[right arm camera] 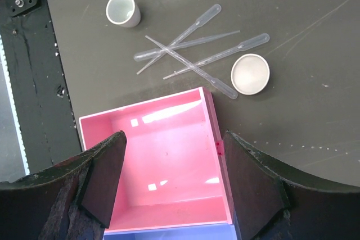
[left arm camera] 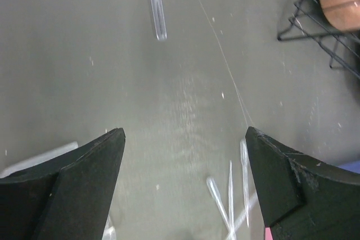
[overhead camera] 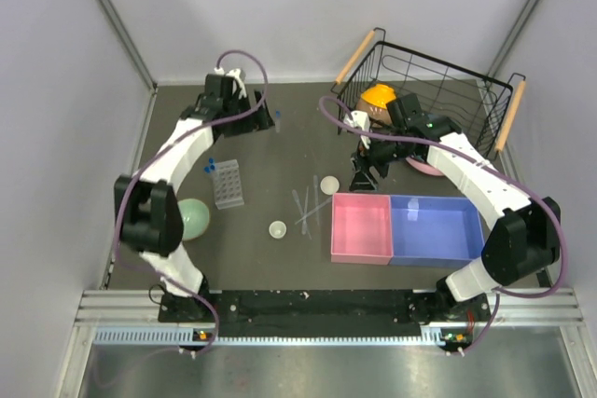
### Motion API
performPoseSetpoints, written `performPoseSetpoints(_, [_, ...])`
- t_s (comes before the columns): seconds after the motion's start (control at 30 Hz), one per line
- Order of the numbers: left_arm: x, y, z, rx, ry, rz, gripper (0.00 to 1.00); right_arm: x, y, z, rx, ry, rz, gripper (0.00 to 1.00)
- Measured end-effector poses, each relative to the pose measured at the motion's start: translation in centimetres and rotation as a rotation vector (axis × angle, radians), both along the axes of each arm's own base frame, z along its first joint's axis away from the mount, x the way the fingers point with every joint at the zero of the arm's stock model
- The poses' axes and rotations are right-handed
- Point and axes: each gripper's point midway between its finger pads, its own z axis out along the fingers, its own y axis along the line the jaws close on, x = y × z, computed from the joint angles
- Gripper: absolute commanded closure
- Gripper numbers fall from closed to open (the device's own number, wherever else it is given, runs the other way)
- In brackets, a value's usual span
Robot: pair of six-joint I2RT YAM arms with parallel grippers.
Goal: Organize the chemistry lab equipment
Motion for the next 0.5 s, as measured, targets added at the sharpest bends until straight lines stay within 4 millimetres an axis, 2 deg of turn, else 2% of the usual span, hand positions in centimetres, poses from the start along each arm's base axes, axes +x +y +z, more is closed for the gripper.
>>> performPoseSetpoints(0.27, [8.1,-1.9,-5.3,0.094,0.073,0.024,0.21,0.6,-0.2,0.0,-0.007,-0.016,-0.022,0.29])
performPoseSetpoints(0.5, [12.5,-3.3,-9.0,0.161,0.107,0.007,0.39,0.9,-0.4,0.0,-0.005,-0.015,-0.034,0.29])
